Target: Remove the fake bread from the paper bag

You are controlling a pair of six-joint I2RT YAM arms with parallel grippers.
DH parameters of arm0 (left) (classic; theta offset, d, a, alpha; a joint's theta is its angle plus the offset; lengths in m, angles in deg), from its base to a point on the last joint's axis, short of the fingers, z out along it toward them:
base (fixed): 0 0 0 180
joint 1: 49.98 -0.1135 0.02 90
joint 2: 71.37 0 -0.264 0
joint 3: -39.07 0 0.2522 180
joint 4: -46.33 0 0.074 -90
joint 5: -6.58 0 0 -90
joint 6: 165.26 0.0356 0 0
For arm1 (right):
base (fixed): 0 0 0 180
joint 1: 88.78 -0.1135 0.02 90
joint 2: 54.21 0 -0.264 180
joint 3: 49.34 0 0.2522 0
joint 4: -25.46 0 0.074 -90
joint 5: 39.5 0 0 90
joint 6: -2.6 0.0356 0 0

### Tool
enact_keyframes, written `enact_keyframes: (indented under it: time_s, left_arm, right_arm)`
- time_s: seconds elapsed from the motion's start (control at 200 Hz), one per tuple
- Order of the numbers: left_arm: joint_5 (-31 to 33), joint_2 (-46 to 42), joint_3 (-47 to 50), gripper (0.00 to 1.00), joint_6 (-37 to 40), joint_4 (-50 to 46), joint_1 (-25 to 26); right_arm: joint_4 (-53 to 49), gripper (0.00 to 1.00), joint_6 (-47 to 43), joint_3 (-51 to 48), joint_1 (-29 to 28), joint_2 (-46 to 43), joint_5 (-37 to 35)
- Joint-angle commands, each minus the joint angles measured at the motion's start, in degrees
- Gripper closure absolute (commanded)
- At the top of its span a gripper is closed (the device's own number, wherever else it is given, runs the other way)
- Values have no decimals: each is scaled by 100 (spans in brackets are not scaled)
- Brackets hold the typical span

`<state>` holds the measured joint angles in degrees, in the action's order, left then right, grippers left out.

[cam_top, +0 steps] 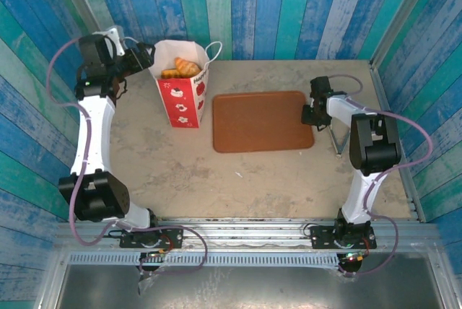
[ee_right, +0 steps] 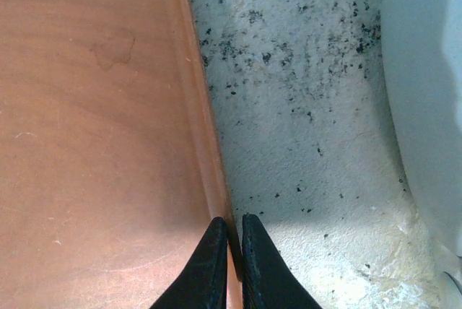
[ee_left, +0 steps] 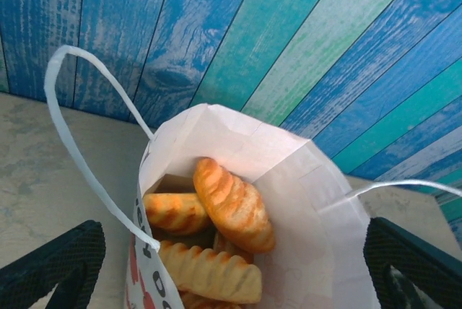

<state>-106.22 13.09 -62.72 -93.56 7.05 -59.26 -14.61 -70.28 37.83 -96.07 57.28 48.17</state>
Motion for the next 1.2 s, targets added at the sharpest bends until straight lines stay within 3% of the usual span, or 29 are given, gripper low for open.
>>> enact_keyframes:
  time_s: [0.0,0.125,0.411,0.566,0.746,1.192]
  left_arm:
    - [53,-478,165,1,20,152,-26]
    - [95,-659,340,6,19,194,-21]
    - [524,-1172,868,6,-205,268,-29]
    - [1208,-1705,1300,6,-461,410,-19]
    - [1149,-2293,1799,6,-202,846,-25]
    - [1039,-2479,1876,6,27,693,-24]
  right_arm:
    - [50,90,228,-115,48,-26,116]
    - [-5,89,251,-82,49,38,119]
    - [231,91,652,-431,61,-175,323]
    - [310,91,604,-580,73,-365,274]
    - [298,91,487,-608,181,-477,334]
    - [-342,86,-977,183,281,268,617]
